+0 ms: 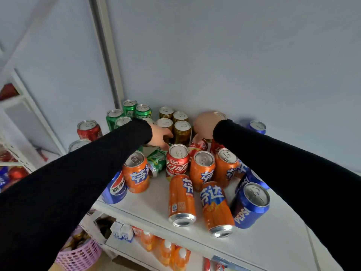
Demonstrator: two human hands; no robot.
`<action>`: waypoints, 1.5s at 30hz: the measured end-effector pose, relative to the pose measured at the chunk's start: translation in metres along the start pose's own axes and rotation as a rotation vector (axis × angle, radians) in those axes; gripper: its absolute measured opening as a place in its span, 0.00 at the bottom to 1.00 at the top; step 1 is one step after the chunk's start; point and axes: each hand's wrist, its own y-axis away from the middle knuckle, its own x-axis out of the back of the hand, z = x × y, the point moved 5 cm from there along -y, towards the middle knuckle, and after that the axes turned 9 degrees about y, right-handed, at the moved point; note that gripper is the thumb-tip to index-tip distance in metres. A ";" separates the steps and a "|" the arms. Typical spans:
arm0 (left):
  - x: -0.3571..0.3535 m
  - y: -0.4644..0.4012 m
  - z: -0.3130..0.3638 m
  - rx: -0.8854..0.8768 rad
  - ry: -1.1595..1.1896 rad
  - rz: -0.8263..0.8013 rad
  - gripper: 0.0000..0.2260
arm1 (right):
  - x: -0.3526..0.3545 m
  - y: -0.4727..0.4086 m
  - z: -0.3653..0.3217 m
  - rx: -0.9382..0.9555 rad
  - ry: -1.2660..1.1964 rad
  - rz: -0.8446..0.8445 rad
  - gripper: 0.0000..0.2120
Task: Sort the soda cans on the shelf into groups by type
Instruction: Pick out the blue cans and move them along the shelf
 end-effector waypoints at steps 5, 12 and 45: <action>-0.018 -0.014 -0.002 0.066 0.118 -0.055 0.29 | -0.024 -0.005 0.005 0.016 -0.022 -0.084 0.11; -0.021 -0.011 -0.002 0.129 0.293 -0.078 0.26 | -0.027 -0.005 0.002 0.069 -0.214 -0.191 0.26; 0.018 0.056 -0.001 -0.042 0.272 0.558 0.31 | -0.008 0.034 0.007 0.285 -0.285 0.409 0.04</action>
